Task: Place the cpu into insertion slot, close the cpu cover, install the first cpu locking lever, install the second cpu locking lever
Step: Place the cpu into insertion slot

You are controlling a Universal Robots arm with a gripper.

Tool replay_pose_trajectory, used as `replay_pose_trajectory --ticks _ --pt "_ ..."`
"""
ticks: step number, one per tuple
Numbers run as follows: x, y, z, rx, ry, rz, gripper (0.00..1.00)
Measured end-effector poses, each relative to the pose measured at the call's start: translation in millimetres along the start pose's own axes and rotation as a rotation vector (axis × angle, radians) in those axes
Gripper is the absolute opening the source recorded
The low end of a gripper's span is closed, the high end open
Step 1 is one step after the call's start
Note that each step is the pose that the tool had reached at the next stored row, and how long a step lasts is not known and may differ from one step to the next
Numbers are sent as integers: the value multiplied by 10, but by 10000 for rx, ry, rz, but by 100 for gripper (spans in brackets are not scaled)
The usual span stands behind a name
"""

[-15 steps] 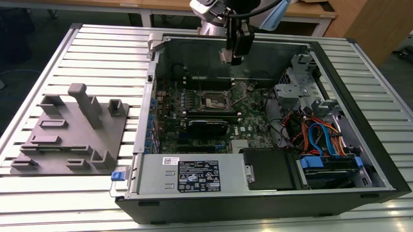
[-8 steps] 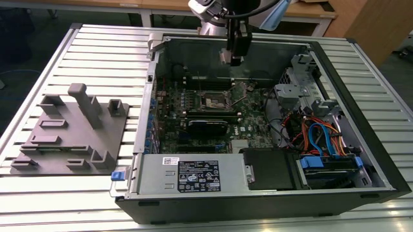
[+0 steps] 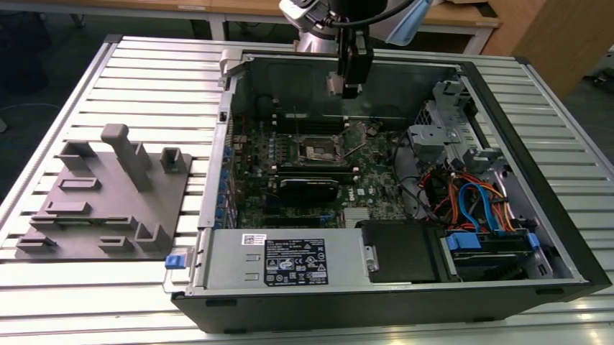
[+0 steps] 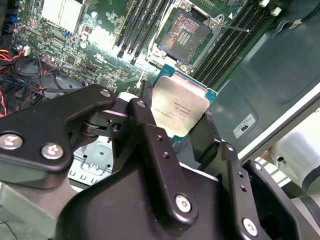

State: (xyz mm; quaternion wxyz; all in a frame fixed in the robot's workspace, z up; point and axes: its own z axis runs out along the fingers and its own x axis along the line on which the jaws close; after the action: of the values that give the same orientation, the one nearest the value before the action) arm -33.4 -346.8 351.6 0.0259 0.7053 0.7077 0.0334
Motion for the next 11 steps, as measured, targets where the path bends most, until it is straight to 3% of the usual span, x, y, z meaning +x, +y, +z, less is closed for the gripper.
replay_pose_trajectory --ticks 7,11 --pt "0 -2 15 3 -1 9 54" --pt "0 -8 69 28 -1 12 54"
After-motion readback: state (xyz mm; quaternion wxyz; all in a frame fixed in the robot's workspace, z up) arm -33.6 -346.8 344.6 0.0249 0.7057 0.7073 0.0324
